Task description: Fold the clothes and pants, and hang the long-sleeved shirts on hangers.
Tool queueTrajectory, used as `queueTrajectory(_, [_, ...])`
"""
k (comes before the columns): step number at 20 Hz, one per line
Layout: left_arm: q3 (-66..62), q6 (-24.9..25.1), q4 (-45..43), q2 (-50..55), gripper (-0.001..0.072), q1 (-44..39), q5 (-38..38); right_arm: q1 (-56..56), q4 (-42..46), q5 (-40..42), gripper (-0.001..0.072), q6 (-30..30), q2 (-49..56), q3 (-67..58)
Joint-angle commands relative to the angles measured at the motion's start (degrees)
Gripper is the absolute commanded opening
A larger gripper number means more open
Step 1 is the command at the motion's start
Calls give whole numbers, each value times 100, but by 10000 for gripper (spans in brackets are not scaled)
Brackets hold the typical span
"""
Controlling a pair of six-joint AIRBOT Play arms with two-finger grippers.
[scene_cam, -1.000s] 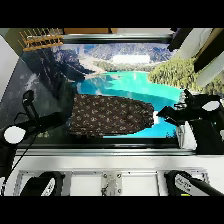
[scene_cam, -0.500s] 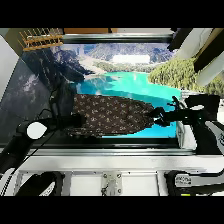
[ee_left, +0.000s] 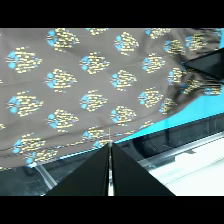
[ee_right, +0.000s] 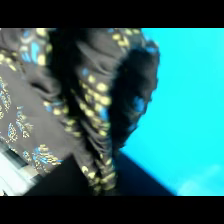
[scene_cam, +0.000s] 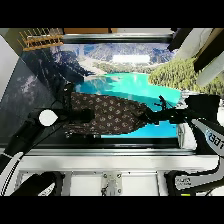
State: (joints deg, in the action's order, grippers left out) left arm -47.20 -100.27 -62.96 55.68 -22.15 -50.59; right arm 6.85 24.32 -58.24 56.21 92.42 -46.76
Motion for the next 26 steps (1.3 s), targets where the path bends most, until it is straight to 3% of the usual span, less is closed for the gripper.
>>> queueTrajectory(1, [-46,-4,0,55,4,-13,-94,-129,-356,-9,7,-442,-22,-11])
queueTrajectory(5, [-46,-4,-2,57,4,-13,-85,-13,-94,20,6,-205,-433,-142])
queueTrajectory(11, [-48,-4,-2,57,4,-13,-85,907,2479,-214,5,1971,-1423,-1832])
queueTrajectory(14, [-46,-4,-4,57,4,-13,-48,1812,3169,-203,6,2761,-1810,-2970])
queueTrajectory(19, [-46,-2,-7,57,4,-13,-17,3405,3270,-28,5,3560,-2208,-3751])
queueTrajectory(23, [-46,-2,-7,57,4,-13,85,4113,3410,-205,5,3692,-2739,-3748])
queueTrajectory(26, [-46,0,-7,57,4,-13,175,4225,4983,-435,5,4457,-3193,-3652])
